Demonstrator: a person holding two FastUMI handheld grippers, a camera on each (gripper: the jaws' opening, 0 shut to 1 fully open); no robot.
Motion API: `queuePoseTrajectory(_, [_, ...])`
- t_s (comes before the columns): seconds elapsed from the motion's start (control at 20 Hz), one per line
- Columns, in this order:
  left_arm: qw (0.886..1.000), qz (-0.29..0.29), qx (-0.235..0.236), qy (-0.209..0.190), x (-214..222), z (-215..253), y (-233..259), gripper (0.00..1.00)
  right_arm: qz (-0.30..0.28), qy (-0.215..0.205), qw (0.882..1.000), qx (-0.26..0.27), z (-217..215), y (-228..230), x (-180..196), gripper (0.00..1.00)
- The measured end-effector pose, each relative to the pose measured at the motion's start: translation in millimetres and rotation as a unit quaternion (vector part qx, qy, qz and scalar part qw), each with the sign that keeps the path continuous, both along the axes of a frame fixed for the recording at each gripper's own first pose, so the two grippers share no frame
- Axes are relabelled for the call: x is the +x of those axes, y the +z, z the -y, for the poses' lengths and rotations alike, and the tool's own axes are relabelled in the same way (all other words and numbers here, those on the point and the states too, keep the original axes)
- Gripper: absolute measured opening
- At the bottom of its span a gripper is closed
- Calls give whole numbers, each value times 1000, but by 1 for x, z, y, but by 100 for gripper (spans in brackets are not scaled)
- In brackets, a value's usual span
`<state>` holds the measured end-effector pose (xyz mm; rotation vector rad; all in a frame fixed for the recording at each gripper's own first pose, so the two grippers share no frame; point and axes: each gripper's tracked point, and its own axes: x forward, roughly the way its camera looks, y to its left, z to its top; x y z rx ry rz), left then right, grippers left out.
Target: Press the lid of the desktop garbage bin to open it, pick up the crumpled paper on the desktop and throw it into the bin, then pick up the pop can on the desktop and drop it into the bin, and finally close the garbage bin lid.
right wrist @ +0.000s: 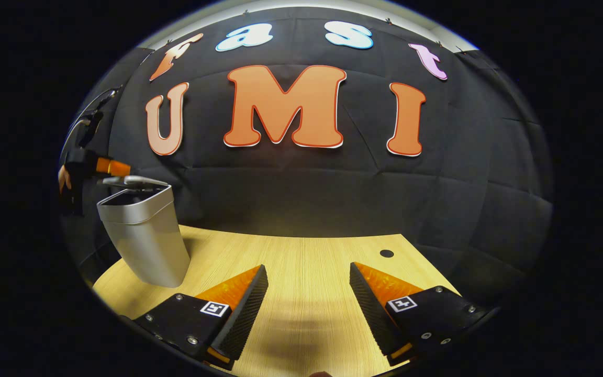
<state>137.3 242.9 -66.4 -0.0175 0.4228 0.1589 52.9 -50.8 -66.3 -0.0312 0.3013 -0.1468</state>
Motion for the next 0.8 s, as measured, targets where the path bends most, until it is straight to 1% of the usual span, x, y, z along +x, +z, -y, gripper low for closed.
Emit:
queuePoseTrajectory(0.05, [1000,-20,-13,8,-6,1,-19,95,-1,2,1000,1,-2,-1,0,94])
queuePoseTrajectory(0.1, [998,-54,-27,17,-19,2,-33,95,-1,3,1000,-3,-3,-1,0,94])
queuePoseTrajectory(0.2, [1000,11,1,12,-4,-1,-16,100,-5,8,1000,-6,-6,-4,-1,94])
queuePoseTrajectory(0.25, [1000,4,7,14,-5,0,-26,95,-8,10,1000,-6,-7,-6,-1,94])
queuePoseTrajectory(0.3, [1000,-1,8,19,-14,2,-29,97,-9,10,1000,-5,-9,-7,-1,94])
queuePoseTrajectory(0.35, [1000,16,15,17,-13,2,-31,99,-9,15,1000,-3,-13,-7,-1,94])
queuePoseTrajectory(0.4, [999,37,15,21,-8,2,-25,99,-11,17,1000,-3,-15,-8,0,94])
queuePoseTrajectory(0.5, [999,40,24,12,-17,6,-20,96,-7,24,1000,-9,-18,-4,0,94])
queuePoseTrajectory(0.55, [998,46,31,25,-21,2,-16,96,-2,25,1000,-10,-18,0,-1,94])
queuePoseTrajectory(0.65, [995,92,14,41,-29,7,12,98,8,22,1000,-9,-16,9,-2,94])
queuePoseTrajectory(0.8, [991,128,6,35,-61,25,45,96,26,17,1000,4,-16,22,-4,94])
